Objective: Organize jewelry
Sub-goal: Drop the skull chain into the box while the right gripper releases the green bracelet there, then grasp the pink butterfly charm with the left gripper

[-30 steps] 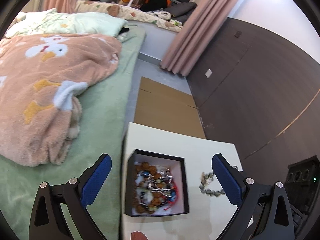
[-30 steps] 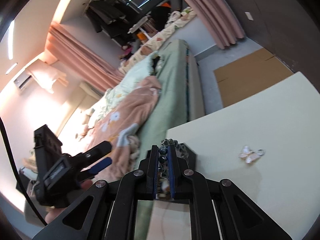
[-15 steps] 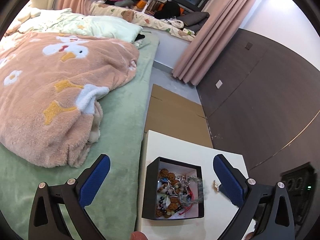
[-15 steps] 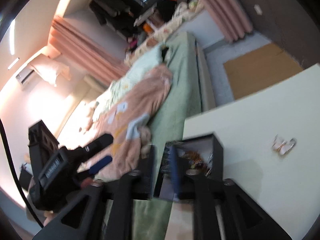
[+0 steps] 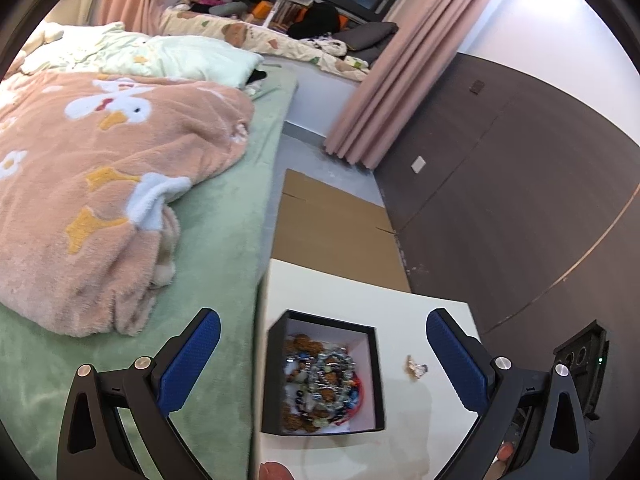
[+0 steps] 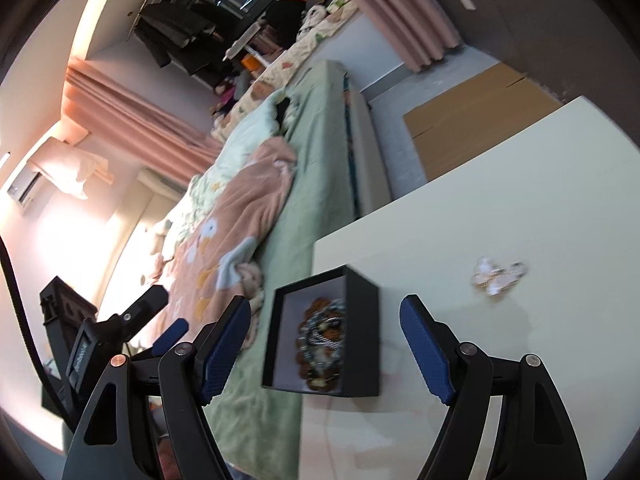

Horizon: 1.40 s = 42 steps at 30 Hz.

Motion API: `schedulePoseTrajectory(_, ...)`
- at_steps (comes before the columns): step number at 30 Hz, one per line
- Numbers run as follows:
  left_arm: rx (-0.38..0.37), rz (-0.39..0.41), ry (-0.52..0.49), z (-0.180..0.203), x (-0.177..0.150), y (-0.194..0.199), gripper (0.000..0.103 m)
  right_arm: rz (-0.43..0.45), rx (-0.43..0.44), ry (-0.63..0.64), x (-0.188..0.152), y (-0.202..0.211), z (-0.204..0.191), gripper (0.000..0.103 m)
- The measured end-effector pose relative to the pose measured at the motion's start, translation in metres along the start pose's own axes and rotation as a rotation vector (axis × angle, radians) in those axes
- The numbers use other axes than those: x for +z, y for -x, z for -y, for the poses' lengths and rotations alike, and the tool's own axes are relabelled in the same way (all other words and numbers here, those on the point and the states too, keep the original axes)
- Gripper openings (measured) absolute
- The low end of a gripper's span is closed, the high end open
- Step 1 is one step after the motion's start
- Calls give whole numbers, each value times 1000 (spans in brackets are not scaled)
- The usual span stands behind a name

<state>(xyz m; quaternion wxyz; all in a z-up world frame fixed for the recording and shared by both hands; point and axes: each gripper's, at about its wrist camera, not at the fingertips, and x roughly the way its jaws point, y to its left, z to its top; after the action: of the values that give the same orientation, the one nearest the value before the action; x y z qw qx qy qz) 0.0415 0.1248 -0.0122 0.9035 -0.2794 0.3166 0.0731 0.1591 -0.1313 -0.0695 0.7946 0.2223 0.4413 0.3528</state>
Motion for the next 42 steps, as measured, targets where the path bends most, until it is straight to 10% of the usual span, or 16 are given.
schedulePoseTrajectory(12,-99,30,-129,58,-15,0,103,159,-149,27,16,62,27,78)
schedulePoseTrajectory(42,-80,-189,-345,146,-67,-89,97,103,-292,-227,38,120,127,103)
